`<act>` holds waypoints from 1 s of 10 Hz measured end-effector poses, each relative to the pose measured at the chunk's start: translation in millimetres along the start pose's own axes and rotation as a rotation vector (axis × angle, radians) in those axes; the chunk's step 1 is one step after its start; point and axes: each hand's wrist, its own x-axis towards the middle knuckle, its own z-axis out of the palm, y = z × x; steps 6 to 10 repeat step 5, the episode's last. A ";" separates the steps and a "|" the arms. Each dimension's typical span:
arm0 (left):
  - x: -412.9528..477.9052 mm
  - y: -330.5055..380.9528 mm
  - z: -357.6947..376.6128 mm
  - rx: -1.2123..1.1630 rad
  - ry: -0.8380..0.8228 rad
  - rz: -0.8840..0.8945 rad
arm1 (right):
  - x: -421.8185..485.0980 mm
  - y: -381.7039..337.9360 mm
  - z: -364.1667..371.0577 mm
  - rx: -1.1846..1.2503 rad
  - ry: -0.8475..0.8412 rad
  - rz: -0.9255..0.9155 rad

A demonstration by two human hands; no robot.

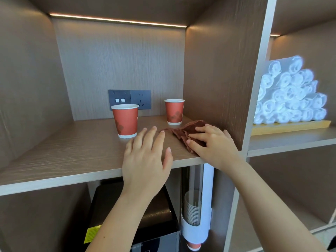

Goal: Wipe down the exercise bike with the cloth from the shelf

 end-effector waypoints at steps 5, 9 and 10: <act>-30.4 2.4 -19.9 0.043 0.082 -0.055 | -43.8 -28.1 15.1 0.170 0.268 -0.236; -30.4 2.4 -19.9 0.043 0.082 -0.055 | -43.8 -28.1 15.1 0.170 0.268 -0.236; -30.4 2.4 -19.9 0.043 0.082 -0.055 | -43.8 -28.1 15.1 0.170 0.268 -0.236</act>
